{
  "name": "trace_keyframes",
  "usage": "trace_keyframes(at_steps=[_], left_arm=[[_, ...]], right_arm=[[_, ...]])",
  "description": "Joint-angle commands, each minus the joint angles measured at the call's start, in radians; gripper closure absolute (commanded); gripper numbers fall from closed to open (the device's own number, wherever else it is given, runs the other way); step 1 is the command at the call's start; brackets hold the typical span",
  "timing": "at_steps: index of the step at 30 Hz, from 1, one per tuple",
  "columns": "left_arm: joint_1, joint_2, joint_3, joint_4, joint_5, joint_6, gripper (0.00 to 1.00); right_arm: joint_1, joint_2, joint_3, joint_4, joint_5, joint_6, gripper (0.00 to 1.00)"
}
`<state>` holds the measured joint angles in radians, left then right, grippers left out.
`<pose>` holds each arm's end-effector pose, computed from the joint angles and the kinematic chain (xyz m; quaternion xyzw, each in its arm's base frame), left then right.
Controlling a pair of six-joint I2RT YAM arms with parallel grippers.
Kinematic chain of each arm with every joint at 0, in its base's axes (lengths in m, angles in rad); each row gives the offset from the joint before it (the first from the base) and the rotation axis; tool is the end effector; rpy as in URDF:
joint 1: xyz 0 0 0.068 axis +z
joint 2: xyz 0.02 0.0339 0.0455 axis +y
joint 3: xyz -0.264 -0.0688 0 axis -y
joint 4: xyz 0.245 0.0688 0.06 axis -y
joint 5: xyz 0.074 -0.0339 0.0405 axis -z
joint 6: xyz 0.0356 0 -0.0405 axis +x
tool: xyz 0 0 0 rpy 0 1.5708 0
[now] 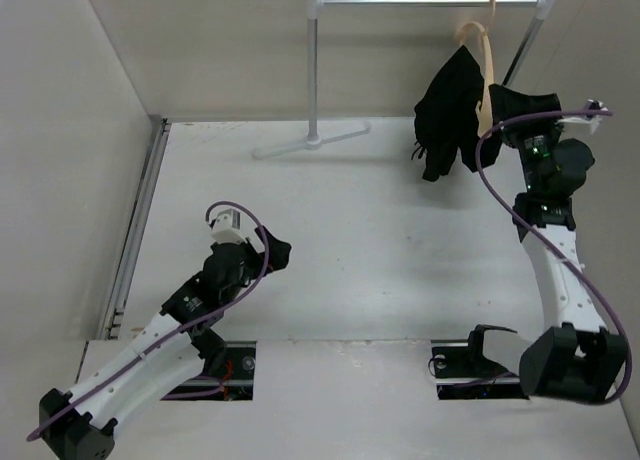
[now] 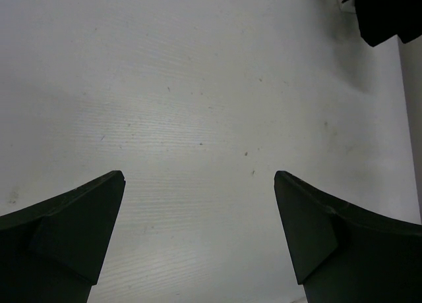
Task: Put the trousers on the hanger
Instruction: Hang the hanger with trousers onto the clothesline
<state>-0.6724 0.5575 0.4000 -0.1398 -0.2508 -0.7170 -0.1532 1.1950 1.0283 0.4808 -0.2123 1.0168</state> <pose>0.1237 -0.0872 0.2422 -0.0921 0.7959 -0.3004 0.5176 0.2760 -0.0350 0.4112 0.2513 0.5346 0.3932 0.7045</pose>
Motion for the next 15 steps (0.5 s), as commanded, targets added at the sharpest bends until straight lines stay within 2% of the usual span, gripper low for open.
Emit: trace_keyframes(at_steps=[1,8,11,15], left_arm=[[-0.003,0.021,0.065,-0.032,-0.062,-0.002,0.00],[-0.023,0.056,0.105,-0.069,-0.099,0.001,0.00],[-0.026,0.048,0.106,-0.076,-0.100,0.004,0.00],[-0.034,0.032,0.096,-0.113,-0.104,0.004,0.00]], right_arm=[[0.016,-0.145,-0.034,-0.086,0.120,-0.161,0.00],[0.092,-0.458,-0.197,-0.307,0.348,-0.268,0.00],[0.163,-0.592,-0.286,-0.419,0.457,-0.290,0.00],[0.276,-0.744,-0.385,-0.582,0.676,-0.300,0.00]])
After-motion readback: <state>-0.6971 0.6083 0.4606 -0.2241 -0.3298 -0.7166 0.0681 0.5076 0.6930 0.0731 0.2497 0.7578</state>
